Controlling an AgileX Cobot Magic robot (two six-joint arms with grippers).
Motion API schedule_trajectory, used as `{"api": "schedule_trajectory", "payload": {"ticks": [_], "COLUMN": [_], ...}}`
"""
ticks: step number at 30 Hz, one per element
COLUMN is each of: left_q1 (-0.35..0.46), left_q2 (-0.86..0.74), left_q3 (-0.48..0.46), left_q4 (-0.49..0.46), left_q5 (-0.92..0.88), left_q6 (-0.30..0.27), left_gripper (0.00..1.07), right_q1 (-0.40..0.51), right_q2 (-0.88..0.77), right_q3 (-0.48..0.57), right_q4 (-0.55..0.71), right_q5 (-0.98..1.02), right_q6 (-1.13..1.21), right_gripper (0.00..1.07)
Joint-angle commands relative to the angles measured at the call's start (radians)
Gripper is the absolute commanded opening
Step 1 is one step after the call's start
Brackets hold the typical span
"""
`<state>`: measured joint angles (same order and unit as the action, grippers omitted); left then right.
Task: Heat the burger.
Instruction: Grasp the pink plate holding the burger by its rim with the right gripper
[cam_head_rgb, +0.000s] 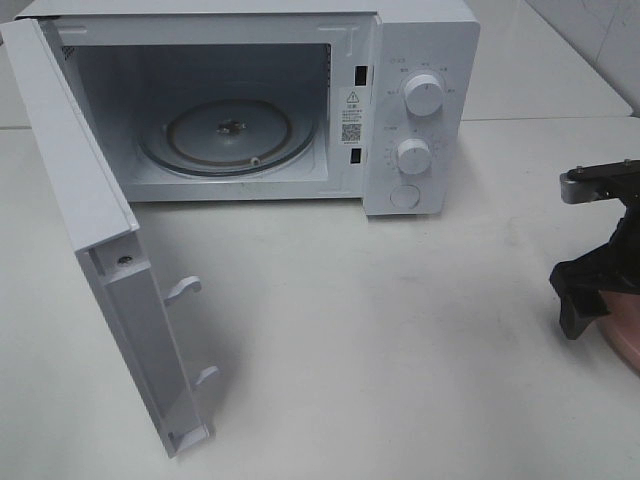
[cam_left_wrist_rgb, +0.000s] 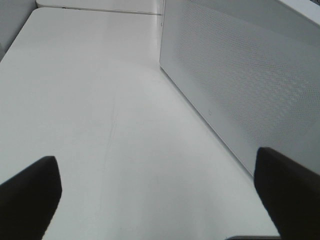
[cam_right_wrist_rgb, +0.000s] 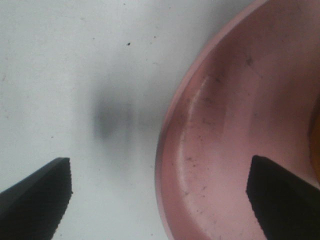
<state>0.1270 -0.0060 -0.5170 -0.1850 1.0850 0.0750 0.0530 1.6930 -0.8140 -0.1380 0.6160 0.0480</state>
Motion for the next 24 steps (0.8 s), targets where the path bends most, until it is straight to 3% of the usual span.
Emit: {"api": "schedule_trajectory", "payload": {"ticks": [1,11,14,15,16,17,18,20,21,22,23,24], "left_q1": [-0.002,-0.002,-0.002,-0.002,-0.002,-0.002,-0.002,-0.002,-0.002,-0.002,-0.002,-0.002], "left_q2": [-0.017,-0.017,-0.017,-0.017,-0.017,-0.017,-0.017,-0.017,-0.017,-0.017,-0.017,-0.017], "left_q3": [0.002,0.002,0.002,0.002,0.002,0.002,0.002,0.002,0.002,0.002,0.002,0.002], "left_q4": [-0.004,-0.004,-0.004,-0.004,-0.004,-0.004,-0.004,-0.004,-0.004,-0.004,-0.004,-0.004], "left_q5": [-0.016,-0.016,-0.016,-0.016,-0.016,-0.016,-0.016,-0.016,-0.016,-0.016,-0.016,-0.016], "left_q6": [0.001,0.001,0.001,0.001,0.001,0.001,0.001,0.001,0.001,0.001,0.001,0.001], "left_gripper": [1.02,1.02,1.02,1.02,1.02,1.02,1.02,1.02,1.02,1.02,1.02,1.02], "right_q1": [-0.005,-0.005,-0.005,-0.005,-0.005,-0.005,-0.005,-0.005,-0.005,-0.005,-0.005,-0.005], "right_q2": [0.050,0.114,0.114,0.114,0.114,0.114,0.114,0.114,0.114,0.114,0.114,0.114], "right_q3": [-0.012,-0.016,-0.016,-0.016,-0.016,-0.016,-0.016,-0.016,-0.016,-0.016,-0.016,-0.016], "right_q4": [-0.012,-0.025,-0.030,-0.033,-0.033,-0.034,-0.034,-0.035,-0.035,-0.036,-0.036,-0.037], "right_q5": [-0.028,-0.048,-0.047,-0.046,-0.046,-0.046,-0.046,-0.043,-0.043,-0.043,-0.043,-0.042], "right_q6": [-0.015,-0.008,0.004,0.015,0.015,0.014,0.014,0.014,0.014,0.014,0.014,0.014], "right_gripper": [0.90,0.86,0.77,0.67,0.67,0.57,0.57,0.40,0.40,0.28,0.28,0.20]}}
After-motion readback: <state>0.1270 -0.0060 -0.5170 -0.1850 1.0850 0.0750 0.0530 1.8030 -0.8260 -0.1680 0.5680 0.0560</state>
